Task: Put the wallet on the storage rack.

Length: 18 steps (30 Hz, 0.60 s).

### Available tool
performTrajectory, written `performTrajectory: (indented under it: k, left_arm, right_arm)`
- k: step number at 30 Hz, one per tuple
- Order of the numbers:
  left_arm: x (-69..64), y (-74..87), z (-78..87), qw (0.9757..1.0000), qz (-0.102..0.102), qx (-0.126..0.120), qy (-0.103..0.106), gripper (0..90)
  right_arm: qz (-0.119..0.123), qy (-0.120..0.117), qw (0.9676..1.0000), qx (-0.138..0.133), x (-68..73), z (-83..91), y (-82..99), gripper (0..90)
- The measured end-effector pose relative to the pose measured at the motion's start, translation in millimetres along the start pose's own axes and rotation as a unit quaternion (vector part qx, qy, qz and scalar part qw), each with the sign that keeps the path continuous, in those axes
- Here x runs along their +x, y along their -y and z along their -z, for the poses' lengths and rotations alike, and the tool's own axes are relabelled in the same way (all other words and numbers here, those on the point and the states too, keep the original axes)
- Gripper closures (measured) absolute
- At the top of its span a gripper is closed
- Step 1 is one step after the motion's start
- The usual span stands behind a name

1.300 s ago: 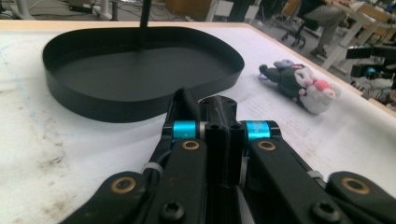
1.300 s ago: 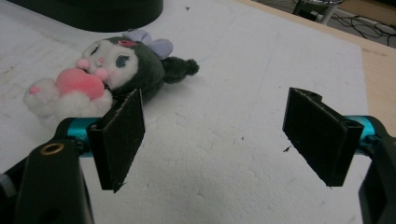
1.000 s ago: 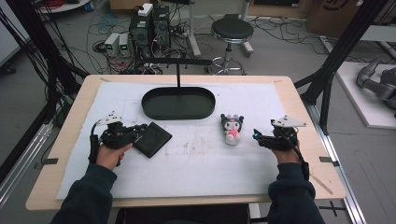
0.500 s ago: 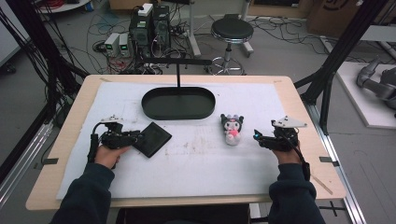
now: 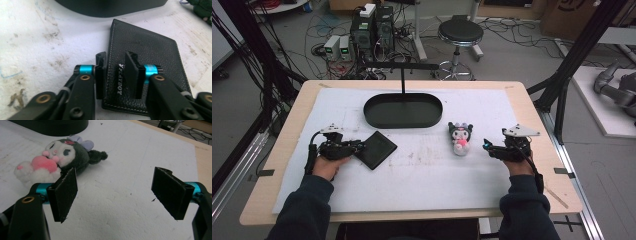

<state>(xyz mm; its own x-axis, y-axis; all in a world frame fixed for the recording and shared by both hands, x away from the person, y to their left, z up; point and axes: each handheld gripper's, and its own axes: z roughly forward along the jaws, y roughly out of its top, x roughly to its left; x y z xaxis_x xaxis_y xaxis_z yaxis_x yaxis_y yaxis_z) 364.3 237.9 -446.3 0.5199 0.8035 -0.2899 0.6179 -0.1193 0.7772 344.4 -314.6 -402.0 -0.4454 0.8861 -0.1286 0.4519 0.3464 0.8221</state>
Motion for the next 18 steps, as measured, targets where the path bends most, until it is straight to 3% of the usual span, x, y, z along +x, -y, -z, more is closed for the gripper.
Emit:
performTrajectory:
  k: [2, 4, 5, 10, 16, 18]
  left_arm:
    - [0.0, -0.2, 0.7, 1.0, -0.001, -0.004, 0.004, 76.5]
    - [-0.1, -0.4, 1.2, 0.9992, 0.013, -0.013, 0.034, 78.5]
    - [-0.1, -0.4, 1.2, 0.9992, 0.013, -0.013, 0.034, 79.1]
    - [-2.4, -3.3, 6.2, 0.9949, 0.027, -0.055, 0.08, 81.9]
    - [-5.3, -4.8, 8.4, 0.9932, 0.019, -0.074, 0.087, 83.0]
    - [-8.6, -6.5, 11.5, 0.9912, 0.012, -0.094, 0.093, 86.0]
  right_arm:
    - [0.0, 0.0, 1.0, 0.0, 0.0, 0.1, -0.2, 21.3]
    - [-0.002, 0.001, 1.0, 0.001, 0.0, -0.3, -0.2, 21.3]
    - [-0.002, 0.001, 1.0, 0.001, 0.0, -0.3, -0.2, 21.3]
    - [-0.003, 0.001, 1.0, 0.002, -0.5, -0.5, 0.1, 21.3]
    - [-0.004, 0.001, 1.0, 0.004, -0.7, -0.6, 0.4, 21.3]
    - [-0.005, 0.001, 1.0, 0.004, -0.7, -0.5, 0.4, 21.3]
